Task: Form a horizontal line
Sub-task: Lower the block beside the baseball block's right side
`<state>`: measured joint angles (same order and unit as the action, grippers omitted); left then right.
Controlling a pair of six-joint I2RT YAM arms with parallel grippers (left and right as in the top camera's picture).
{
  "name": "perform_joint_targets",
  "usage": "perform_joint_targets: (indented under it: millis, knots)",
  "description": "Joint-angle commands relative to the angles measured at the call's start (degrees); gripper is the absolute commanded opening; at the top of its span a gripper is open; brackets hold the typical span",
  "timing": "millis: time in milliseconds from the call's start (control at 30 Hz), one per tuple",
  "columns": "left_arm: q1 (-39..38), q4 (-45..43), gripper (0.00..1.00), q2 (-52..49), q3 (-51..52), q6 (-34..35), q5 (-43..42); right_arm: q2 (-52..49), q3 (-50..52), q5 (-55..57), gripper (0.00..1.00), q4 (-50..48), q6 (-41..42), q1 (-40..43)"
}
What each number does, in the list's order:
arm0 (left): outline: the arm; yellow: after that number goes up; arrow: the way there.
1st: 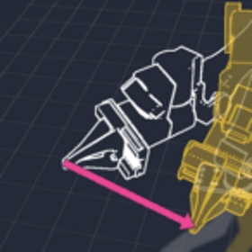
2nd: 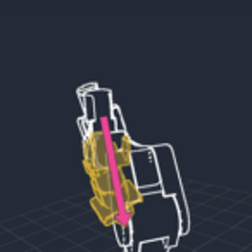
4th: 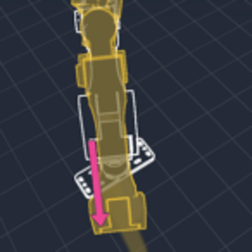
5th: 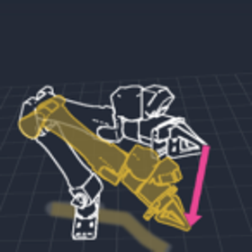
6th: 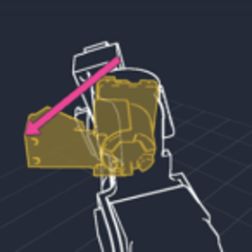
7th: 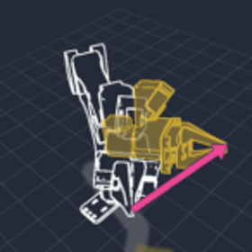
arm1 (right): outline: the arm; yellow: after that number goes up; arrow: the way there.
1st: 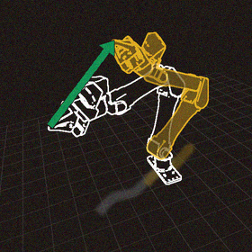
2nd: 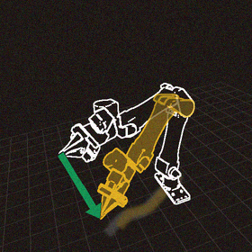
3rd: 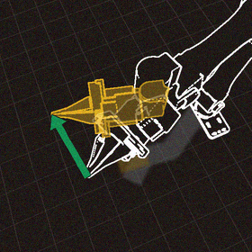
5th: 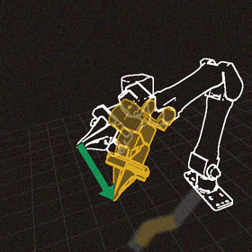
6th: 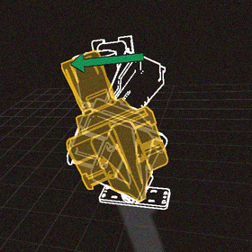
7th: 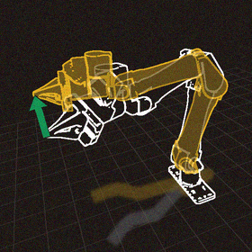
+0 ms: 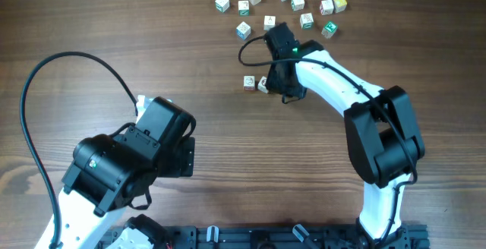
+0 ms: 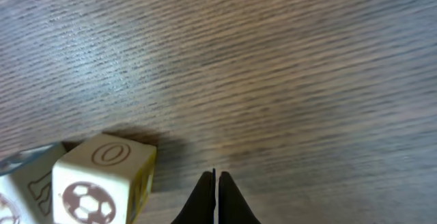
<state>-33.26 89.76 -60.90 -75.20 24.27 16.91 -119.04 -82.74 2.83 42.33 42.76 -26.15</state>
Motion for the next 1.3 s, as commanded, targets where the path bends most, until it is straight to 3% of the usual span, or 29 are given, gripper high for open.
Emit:
perform_joint_targets:
  millis: [0,867,1267]
  knots:
    - [0.22,-0.13,1.00,0.00,0.31,-0.07,0.94,0.00,4.07,-0.33,0.05,-2.84,4.81,-0.07]
    - [0.22,-0.13,1.00,0.00,0.31,-0.07,0.94,0.00,4.37,-4.48,0.05,-14.36,0.72,-0.02]
    - [0.22,-0.13,1.00,0.00,0.31,-0.07,0.94,0.00,4.37,-4.66,0.05,-14.67,0.76,-0.04]
